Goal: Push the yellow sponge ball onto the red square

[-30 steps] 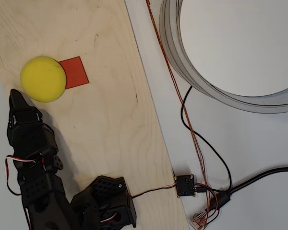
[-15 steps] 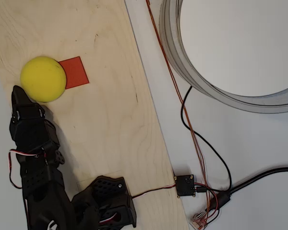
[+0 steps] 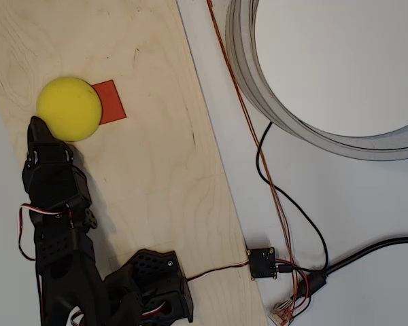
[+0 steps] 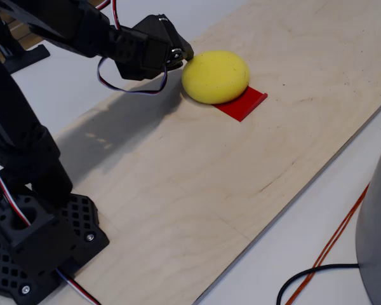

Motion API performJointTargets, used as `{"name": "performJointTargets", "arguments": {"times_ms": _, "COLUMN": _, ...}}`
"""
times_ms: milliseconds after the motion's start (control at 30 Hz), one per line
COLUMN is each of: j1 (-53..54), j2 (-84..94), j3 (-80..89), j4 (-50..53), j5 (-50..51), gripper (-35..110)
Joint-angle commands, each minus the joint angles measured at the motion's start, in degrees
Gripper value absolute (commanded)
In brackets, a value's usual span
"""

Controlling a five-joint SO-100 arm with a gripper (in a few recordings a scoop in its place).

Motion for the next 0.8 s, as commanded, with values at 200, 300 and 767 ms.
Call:
{"name": "performJointTargets", "arguments": {"times_ms": 200, "j1": 3.3, "j2": 0.7, "j3": -1.7, "j4": -1.1, "j5": -1.2, "gripper": 4}}
{"name": "performJointTargets", "arguments": {"times_ms": 300, "j1": 4.0, "j2": 0.8, "j3": -1.8, "j4": -1.1, "j5": -1.7, "gripper": 4}}
{"name": "performJointTargets", "arguments": {"times_ms": 767, "j1": 6.0, "j2": 1.1, "j3": -1.6, "j4": -1.1, "j5": -2.6, "gripper": 4}}
